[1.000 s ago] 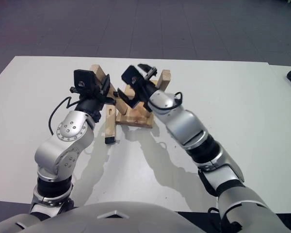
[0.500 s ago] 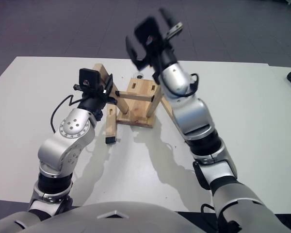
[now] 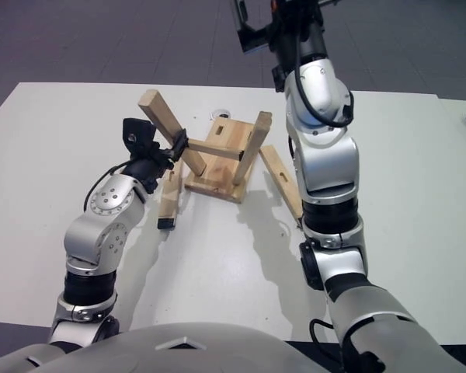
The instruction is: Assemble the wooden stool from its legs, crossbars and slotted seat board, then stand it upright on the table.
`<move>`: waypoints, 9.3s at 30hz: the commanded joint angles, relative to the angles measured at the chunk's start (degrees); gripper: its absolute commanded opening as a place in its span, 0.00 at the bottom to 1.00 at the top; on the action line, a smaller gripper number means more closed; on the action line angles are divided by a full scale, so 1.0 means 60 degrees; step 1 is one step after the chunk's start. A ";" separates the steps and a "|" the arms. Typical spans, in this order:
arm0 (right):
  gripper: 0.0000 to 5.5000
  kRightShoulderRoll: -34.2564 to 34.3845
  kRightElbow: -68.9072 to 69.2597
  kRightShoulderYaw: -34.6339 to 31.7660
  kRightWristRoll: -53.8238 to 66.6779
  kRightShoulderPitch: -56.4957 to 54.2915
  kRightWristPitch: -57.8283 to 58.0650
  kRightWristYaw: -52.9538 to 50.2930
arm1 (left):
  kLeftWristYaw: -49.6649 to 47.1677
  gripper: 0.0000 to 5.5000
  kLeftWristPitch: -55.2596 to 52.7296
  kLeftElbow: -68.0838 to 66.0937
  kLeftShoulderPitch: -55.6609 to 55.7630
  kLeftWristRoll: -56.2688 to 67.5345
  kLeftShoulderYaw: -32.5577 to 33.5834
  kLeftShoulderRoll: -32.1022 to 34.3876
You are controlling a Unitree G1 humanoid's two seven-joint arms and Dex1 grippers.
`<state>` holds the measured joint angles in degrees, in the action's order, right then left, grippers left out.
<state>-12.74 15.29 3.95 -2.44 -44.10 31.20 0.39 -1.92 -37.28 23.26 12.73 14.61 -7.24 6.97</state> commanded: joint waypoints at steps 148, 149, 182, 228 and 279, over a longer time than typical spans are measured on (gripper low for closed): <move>0.98 0.0527 0.1241 -0.2469 0.0620 0.4658 0.2364 -0.2300 | -0.1778 0.98 -0.3783 0.0022 0.0827 -0.3911 0.1036 -0.1662; 0.98 0.0467 0.1222 -0.2585 0.0568 0.4679 0.2401 -0.2292 | -0.1905 0.98 -0.3686 -0.0047 0.0870 -0.3960 0.1315 -0.1691; 0.98 -0.2740 0.2904 -0.5070 0.8788 0.4669 0.2810 0.4999 | -0.3019 0.98 -0.1917 -0.1189 0.1897 -0.3053 0.4252 -0.2451; 0.59 -0.5618 -0.5579 -0.0896 0.5034 0.0072 -0.1955 1.2956 | -0.2909 0.98 -0.1539 -0.2610 0.2198 -0.2908 0.3565 -0.2136; 0.35 -0.4814 -0.3127 0.1189 0.4384 0.0881 -0.2065 1.2896 | -0.3624 0.98 -0.1054 -0.2915 0.1937 -0.2771 0.3854 -0.2486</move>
<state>-40.04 -0.80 10.29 27.23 -38.28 19.81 76.69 -23.68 -43.65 6.03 24.94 -2.09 16.46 -7.90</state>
